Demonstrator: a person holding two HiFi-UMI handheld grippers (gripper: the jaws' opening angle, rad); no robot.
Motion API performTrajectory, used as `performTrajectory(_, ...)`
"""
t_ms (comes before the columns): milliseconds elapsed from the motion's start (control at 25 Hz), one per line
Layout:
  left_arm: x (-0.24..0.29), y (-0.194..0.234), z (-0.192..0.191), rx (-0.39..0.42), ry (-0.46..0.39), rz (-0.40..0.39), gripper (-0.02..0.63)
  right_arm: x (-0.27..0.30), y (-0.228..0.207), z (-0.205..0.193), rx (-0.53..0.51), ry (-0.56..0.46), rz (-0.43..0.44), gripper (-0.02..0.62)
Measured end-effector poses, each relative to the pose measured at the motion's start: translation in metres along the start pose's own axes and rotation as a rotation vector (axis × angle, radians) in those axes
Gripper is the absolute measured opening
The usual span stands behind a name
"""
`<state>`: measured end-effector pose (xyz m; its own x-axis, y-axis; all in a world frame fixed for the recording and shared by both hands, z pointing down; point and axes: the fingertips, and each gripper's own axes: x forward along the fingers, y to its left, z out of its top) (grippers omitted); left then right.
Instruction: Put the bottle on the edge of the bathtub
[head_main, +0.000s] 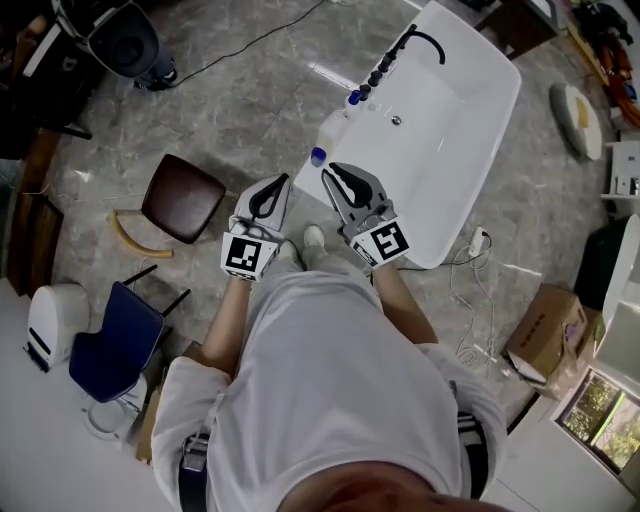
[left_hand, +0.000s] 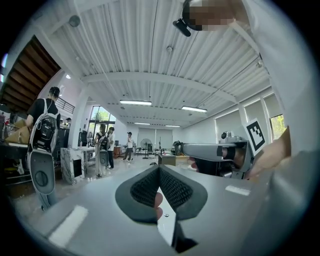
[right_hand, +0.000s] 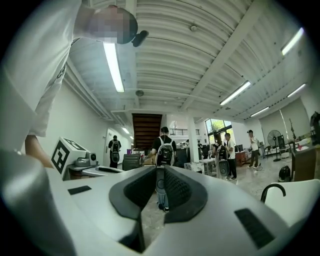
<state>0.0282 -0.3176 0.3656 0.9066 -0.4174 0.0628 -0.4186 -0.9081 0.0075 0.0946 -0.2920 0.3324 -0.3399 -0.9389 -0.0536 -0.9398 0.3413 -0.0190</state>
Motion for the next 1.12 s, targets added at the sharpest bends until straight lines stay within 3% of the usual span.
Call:
performTrajectory(160,-0.010,0.001,0.014,0.013,-0.012,0.018,-0.002,-0.006,0.005,0.006,-0.014,-0.006,-0.028,0.003)
performTrajectory(440,-0.011,0.003,0.040,0.023,-0.048,0.020,-0.002,-0.006,0.004,0.005,-0.032,0.048,-0.081,0.000)
performTrajectory(1120,-0.005,0.011,0.055,0.007,-0.073,0.013,-0.002,0.011,0.005,0.021,-0.048,0.011,-0.068,0.000)
